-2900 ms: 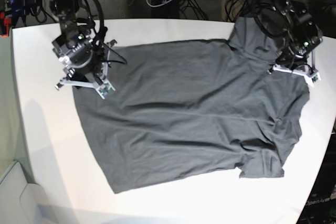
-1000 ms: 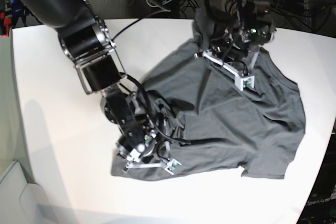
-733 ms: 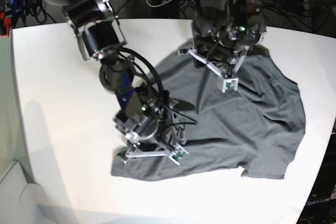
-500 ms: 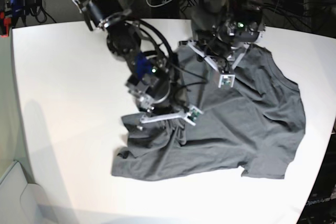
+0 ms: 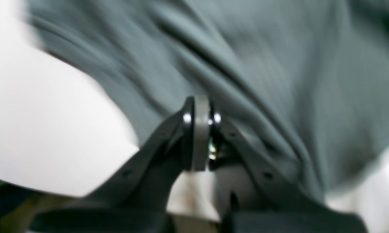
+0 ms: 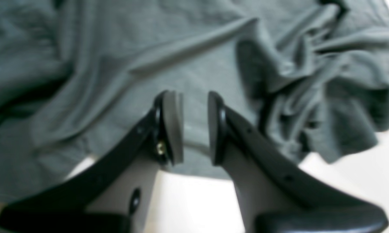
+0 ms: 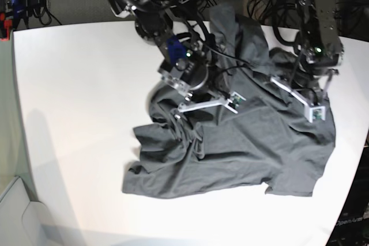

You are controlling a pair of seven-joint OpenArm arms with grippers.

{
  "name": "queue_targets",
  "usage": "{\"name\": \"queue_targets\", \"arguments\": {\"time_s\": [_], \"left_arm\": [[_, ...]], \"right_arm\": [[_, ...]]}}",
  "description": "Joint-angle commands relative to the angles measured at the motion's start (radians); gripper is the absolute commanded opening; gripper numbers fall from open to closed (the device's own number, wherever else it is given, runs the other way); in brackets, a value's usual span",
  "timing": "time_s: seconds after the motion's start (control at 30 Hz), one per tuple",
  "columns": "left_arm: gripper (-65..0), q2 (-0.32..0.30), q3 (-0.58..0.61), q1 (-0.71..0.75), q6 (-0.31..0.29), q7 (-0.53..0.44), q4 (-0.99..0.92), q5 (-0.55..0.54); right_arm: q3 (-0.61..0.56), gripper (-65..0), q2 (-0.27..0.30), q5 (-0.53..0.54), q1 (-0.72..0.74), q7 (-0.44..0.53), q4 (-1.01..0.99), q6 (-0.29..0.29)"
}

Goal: Layout the t-shirt on the table in an organized manner, then fold the t-shirt properly
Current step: 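Lift the t-shirt with both grippers and draw it toward the robot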

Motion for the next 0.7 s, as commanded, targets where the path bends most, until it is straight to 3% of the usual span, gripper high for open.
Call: {"name": "queue_targets", "arguments": {"time_s": [0.0,0.13,0.33,0.53,0.67], "left_arm": [[-64.9,-0.016,-0.034,-0.025,0.005,-0.008,0.014,0.007],[-64.9,-0.044,-0.12,-0.098,0.005,-0.008,0.01,0.01],[-64.9,-0.05,-0.209,-0.204,0.005,-0.008,-0.071,0.01],[-64.9,-0.056,-0.221,-0.252,0.005,-0.018,-0.165,0.01],[-64.9,-0.062,-0.218,-0.253,0.005,-0.018,-0.176,0.01]], "right_arm": [[-0.003,-53.5,-0.023,0.006,-0.008,0.03,0.014,-0.004],[-0.003,-64.4,-0.023,0.006,-0.062,0.108,0.002,-0.004],[-0.003,-65.0,-0.023,0.006,-0.069,0.13,-0.119,-0.004],[0.0,-65.0,-0.022,-0.001,-0.065,0.162,-0.23,-0.007],[0.003,-65.0,0.035,-0.003,-0.063,0.13,-0.228,-0.01]]}}
